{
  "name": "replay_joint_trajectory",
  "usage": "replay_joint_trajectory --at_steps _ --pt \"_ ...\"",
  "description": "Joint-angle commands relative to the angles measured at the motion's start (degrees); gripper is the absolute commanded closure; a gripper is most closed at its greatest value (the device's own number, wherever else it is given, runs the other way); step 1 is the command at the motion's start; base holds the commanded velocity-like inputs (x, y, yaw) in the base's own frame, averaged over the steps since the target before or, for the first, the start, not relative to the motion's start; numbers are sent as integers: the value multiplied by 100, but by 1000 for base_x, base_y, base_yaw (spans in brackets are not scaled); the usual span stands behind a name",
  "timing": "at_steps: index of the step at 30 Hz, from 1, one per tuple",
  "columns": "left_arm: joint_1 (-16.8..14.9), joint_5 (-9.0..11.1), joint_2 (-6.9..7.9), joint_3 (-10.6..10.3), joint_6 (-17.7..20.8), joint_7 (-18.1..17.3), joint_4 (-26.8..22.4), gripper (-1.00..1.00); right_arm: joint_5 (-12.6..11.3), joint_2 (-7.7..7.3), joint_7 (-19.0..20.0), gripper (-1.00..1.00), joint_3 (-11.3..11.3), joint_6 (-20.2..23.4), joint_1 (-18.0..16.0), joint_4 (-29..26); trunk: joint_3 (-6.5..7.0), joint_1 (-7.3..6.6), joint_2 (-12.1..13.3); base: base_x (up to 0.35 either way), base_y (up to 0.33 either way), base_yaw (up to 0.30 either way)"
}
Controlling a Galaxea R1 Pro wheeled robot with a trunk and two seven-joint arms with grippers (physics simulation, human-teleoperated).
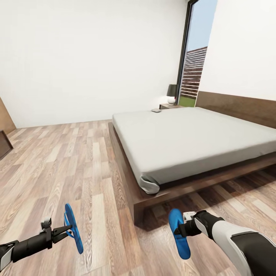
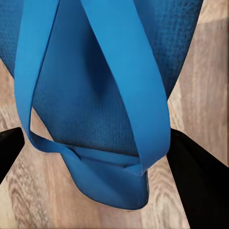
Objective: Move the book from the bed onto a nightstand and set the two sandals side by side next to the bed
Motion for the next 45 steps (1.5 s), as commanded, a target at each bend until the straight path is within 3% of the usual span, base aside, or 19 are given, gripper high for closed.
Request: replay_joint_trajectory --at_steps 1,22,27,35,45 --pt "-3 38 0 -34 60 -20 2 100 -6 0 -8 100 29 7 -6 6 -5 0 -2 117 -126 0" --pt "-3 38 3 -25 75 -22 2 100 -21 2 -15 100 27 -12 -6 6 -5 0 -2 69 -102 0" --pt "-3 46 15 -15 82 -75 2 100 -20 116 -28 100 24 -22 -6 6 -5 0 -2 0 0 0" --pt "-3 48 23 -3 113 -89 0 100 11 390 -42 100 22 -20 -6 6 -183 21 -13 0 0 0" --pt "-3 56 48 -2 113 -179 -29 100 -5 436 -69 100 21 -26 -6 -16 -404 46 -26 0 0 0"
